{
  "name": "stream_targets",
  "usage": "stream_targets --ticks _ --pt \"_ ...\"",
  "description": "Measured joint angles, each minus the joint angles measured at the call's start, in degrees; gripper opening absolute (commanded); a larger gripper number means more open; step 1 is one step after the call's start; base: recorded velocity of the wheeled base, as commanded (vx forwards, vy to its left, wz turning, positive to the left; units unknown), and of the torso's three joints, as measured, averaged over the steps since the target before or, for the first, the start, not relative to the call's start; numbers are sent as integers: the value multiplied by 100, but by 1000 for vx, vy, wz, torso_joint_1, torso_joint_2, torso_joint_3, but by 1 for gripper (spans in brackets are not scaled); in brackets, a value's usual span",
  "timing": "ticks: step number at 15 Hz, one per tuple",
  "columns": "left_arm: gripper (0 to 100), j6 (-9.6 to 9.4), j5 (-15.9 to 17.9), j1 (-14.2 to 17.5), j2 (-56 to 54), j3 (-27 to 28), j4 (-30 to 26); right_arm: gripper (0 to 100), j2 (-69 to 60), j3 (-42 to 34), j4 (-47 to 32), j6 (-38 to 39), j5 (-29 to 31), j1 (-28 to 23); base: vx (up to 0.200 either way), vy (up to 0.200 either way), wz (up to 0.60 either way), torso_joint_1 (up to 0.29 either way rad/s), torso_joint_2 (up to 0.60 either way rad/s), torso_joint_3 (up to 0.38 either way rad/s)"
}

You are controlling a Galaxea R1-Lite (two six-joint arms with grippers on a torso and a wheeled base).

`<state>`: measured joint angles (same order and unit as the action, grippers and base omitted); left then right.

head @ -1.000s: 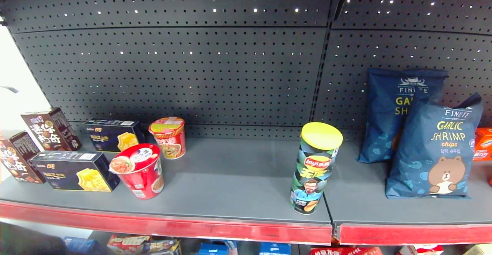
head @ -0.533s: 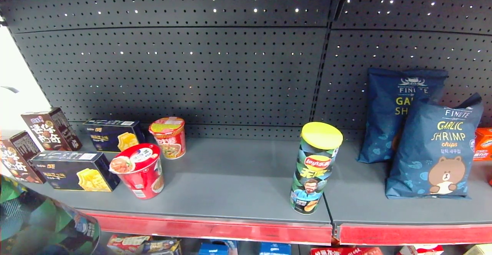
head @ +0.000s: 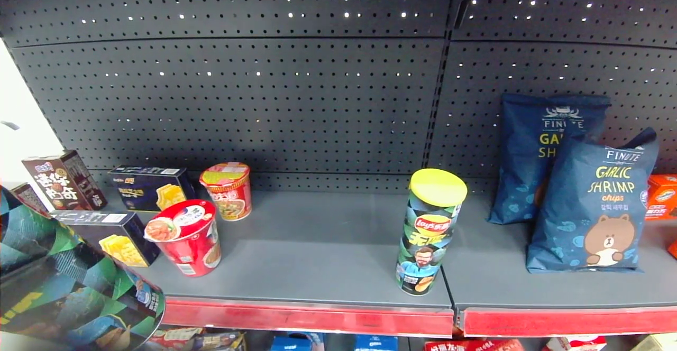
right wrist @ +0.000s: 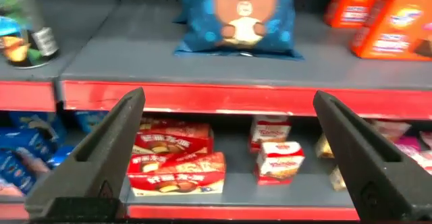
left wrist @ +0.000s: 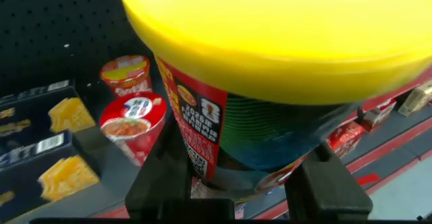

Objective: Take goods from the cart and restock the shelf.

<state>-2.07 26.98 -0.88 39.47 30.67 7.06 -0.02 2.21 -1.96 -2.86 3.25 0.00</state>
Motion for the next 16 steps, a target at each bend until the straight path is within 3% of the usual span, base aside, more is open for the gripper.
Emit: stream_targets --ticks 7,12,14,16 --pt "0 -2 41 -13 143 6 -2 100 0 10 0 29 -17 -5 0 0 -257 -2 0 0" --pt "0 22 241 -439 591 61 99 100 0 10 -4 33 -20 -5 0 0 0 0 0 0" --pt "0 13 252 -538 1111 135 627 100 0 5 -6 30 -17 2 0 0 0 0 0 0" --pt "0 9 241 -588 1880 204 1519 100 0 7 -4 27 -15 -7 0 0 0 0 0 0"
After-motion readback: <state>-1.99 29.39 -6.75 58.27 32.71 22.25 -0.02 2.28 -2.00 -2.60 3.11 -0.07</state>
